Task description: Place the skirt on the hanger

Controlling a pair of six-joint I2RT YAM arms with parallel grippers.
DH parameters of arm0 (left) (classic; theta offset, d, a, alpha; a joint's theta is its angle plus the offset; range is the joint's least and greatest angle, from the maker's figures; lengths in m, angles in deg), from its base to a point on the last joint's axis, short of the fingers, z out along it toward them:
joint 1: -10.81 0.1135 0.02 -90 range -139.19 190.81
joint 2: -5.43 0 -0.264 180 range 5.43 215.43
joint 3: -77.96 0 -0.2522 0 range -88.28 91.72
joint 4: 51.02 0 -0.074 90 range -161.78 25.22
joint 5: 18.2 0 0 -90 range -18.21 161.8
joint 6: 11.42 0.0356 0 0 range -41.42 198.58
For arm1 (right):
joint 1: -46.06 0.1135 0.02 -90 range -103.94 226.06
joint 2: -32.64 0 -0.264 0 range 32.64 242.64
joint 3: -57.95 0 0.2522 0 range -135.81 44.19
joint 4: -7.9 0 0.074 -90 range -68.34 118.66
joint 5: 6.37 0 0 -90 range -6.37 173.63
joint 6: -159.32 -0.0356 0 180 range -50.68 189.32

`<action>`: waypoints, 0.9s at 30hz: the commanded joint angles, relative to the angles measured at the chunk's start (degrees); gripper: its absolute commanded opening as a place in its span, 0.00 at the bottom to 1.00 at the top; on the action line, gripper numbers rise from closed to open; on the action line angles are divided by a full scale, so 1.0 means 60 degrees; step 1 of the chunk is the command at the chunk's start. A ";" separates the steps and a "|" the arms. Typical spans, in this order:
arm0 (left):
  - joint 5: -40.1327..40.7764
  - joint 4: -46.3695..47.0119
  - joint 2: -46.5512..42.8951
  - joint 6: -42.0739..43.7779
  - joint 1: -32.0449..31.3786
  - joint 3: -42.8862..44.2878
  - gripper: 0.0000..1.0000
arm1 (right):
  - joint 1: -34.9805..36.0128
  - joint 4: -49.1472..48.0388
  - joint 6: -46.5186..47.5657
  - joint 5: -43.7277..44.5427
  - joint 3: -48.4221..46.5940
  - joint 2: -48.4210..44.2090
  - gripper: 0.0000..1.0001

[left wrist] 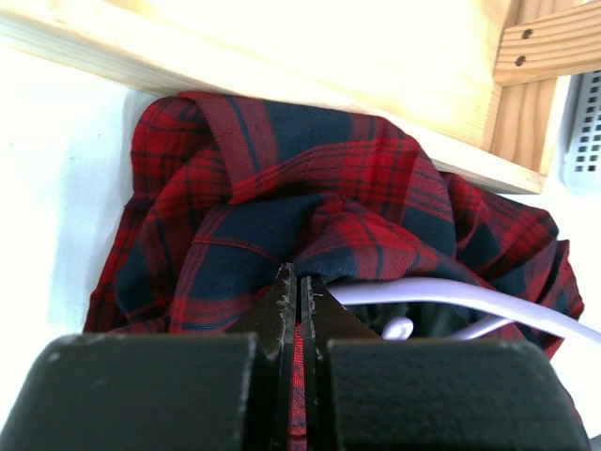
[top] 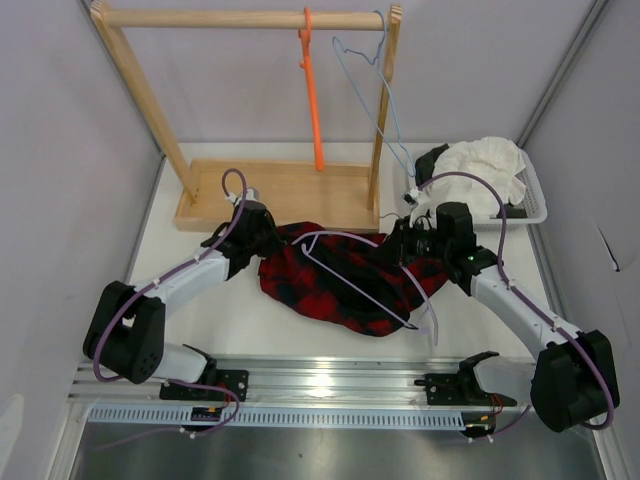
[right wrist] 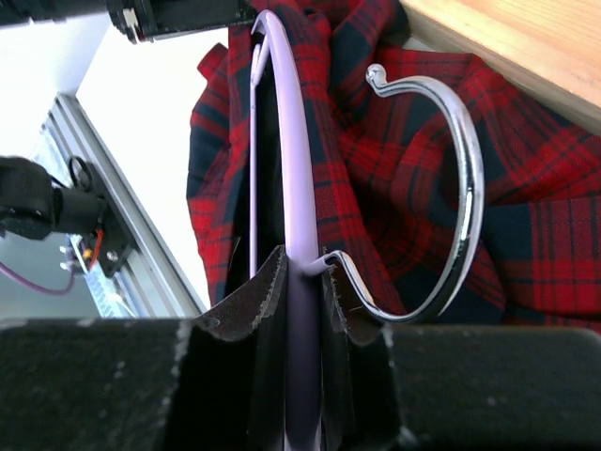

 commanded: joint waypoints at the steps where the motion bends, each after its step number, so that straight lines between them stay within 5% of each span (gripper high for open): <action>1: -0.0185 0.0747 -0.0056 0.0014 0.0164 0.0094 0.00 | -0.0093 -0.0600 -0.0663 -0.0292 -0.0217 -0.0224 0.00; 18: -0.0962 0.1333 0.0178 0.0058 0.0193 0.0166 0.00 | -0.0138 0.0321 -0.0489 0.0027 -0.0232 -0.0502 0.00; 27: -0.1225 0.1494 0.0222 -0.0059 0.0237 -0.0112 0.00 | -0.0591 -0.1260 -0.1352 -0.0455 0.0326 -0.1293 0.00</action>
